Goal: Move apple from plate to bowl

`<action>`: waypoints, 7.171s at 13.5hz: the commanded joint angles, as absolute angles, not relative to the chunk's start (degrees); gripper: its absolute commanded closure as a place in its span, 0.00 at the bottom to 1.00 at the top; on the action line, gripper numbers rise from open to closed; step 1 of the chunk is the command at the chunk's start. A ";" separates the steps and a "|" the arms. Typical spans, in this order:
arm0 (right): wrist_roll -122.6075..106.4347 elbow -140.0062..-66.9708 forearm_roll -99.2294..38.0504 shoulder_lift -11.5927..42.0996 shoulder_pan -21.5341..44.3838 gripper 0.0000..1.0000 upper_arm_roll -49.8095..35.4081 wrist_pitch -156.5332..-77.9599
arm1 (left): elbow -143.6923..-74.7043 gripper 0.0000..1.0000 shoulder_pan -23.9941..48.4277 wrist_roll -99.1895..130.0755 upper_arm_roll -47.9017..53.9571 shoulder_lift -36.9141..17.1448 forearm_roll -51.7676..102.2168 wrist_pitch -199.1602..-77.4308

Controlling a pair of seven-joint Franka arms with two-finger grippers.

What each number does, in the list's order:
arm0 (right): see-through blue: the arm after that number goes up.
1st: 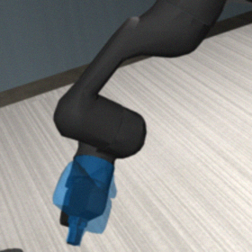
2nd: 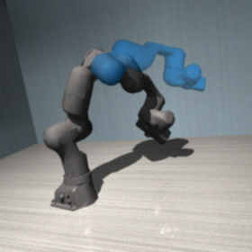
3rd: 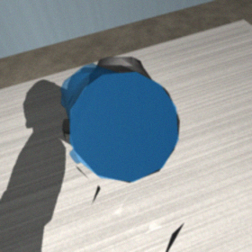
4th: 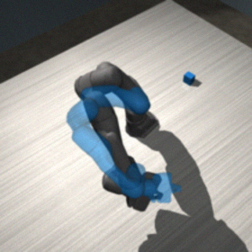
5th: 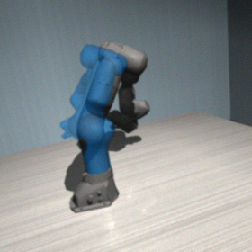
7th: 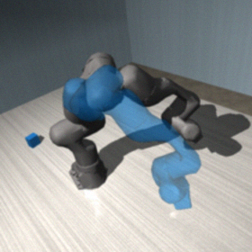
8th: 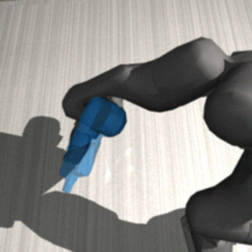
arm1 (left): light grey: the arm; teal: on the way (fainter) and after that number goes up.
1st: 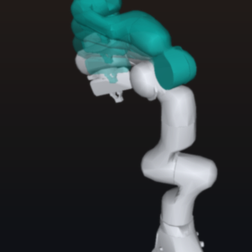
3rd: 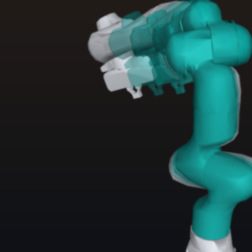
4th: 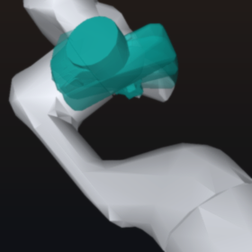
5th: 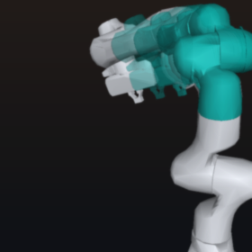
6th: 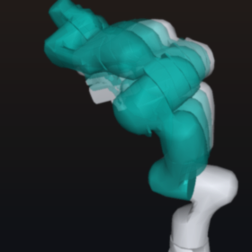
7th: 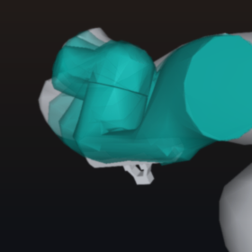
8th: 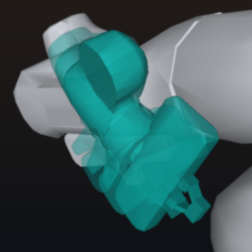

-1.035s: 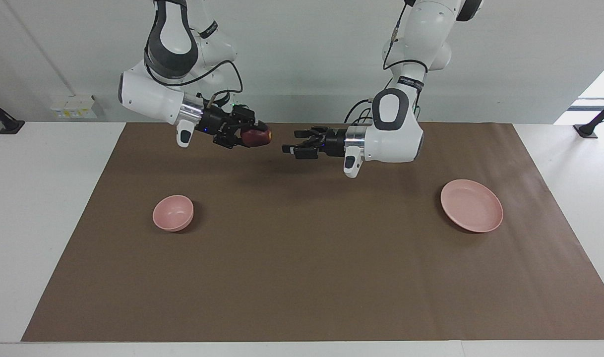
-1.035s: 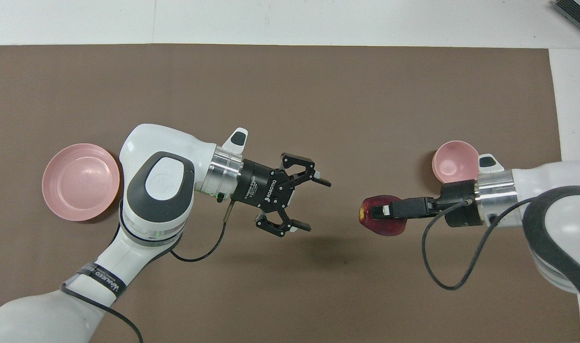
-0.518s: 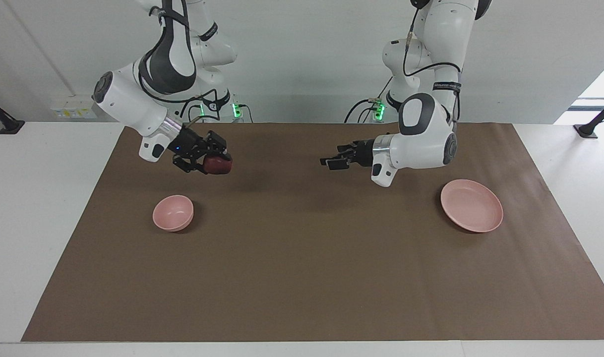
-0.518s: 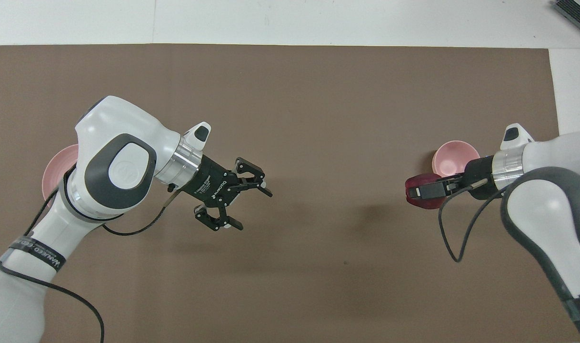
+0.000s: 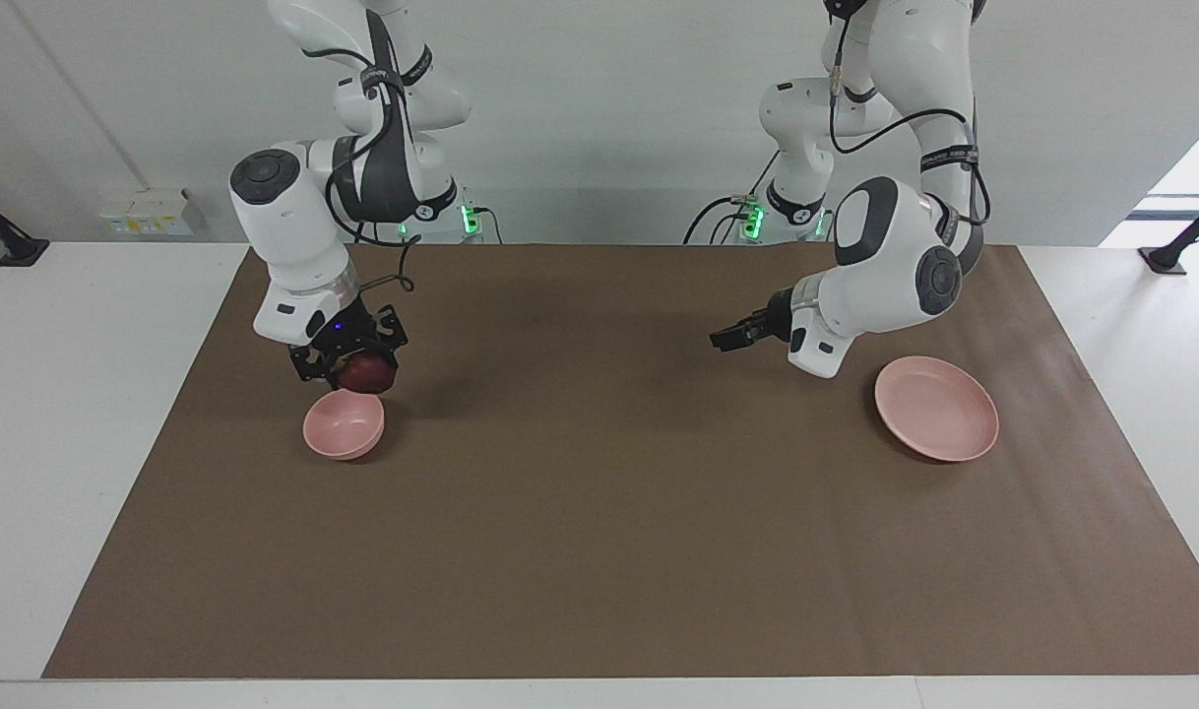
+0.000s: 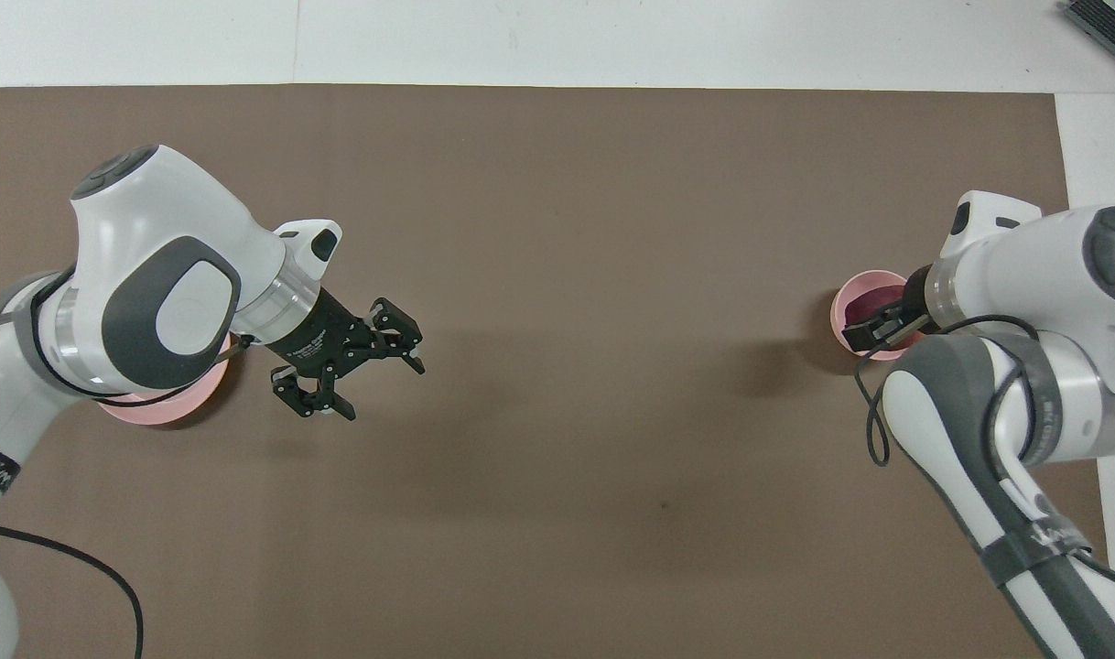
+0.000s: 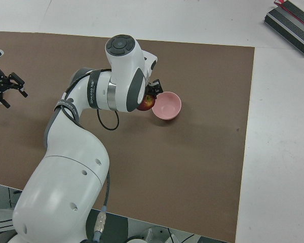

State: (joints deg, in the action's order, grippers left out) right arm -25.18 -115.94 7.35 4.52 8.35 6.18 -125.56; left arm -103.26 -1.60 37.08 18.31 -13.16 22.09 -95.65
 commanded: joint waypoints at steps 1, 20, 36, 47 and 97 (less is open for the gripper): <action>-24.26 -114.26 17.28 8.69 8.70 1.00 5.80 -130.50 | -103.10 0.00 -2.90 33.85 18.54 -10.99 15.58 -94.04; -21.01 -118.56 24.87 12.39 7.38 1.00 5.80 -135.09 | -103.80 0.00 -13.79 4.48 17.93 2.36 2.81 -91.50; -20.65 -120.94 24.79 12.22 5.98 0.20 5.80 -136.67 | -95.37 0.00 -10.22 0.36 12.61 1.93 2.73 -88.77; -18.91 -119.97 23.73 12.31 6.24 0.00 5.80 -136.23 | -89.30 0.00 5.10 -2.72 -3.34 0.61 -0.44 -88.06; -8.09 -88.15 1.14 -5.71 5.71 0.00 7.73 -80.16 | -86.84 0.00 5.27 -4.48 -3.25 0.26 -0.18 -80.16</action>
